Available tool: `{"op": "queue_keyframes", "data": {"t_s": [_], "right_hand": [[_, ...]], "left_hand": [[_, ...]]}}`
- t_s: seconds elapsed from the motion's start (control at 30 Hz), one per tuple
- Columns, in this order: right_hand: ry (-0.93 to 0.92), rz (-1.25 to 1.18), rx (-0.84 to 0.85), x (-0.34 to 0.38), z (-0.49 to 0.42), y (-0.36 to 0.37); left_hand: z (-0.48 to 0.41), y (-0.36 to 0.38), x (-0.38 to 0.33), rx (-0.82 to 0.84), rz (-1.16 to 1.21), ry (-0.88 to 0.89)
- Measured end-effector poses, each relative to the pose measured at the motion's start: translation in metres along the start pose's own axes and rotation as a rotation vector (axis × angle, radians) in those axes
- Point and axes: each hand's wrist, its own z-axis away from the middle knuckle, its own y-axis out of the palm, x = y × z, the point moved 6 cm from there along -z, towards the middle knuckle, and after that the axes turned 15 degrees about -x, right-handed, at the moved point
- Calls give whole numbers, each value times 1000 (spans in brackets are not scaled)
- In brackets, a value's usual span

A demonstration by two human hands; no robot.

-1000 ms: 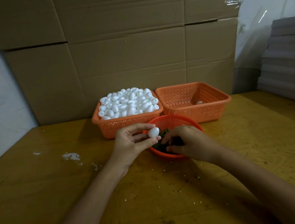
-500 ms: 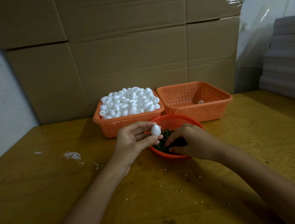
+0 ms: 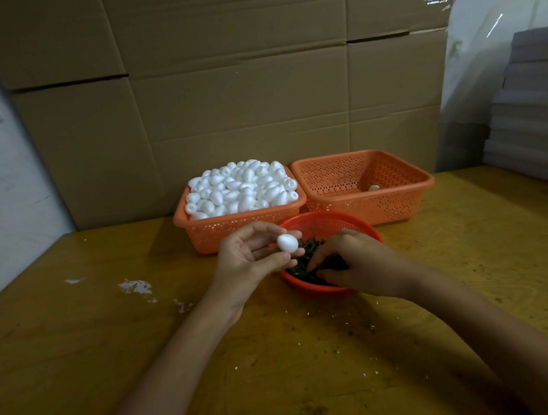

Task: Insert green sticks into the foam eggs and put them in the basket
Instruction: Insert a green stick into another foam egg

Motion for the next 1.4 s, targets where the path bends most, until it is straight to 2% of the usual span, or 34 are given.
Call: {"op": "queue_keyframes", "data": {"t_s": [0.23, 0.57, 1.0, 1.4], "right_hand": [[10, -51, 5, 2, -1, -1], [44, -116, -191, 3, -3, -3], [112, -280, -415, 6, 2, -17], [10, -319, -505, 11, 2, -24]], "left_hand": [[-1, 0, 1, 5, 6, 8], [-1, 0, 0, -12, -6, 14], [0, -1, 2, -34, 37, -67], [1, -1, 2, -44, 77, -99]]}}
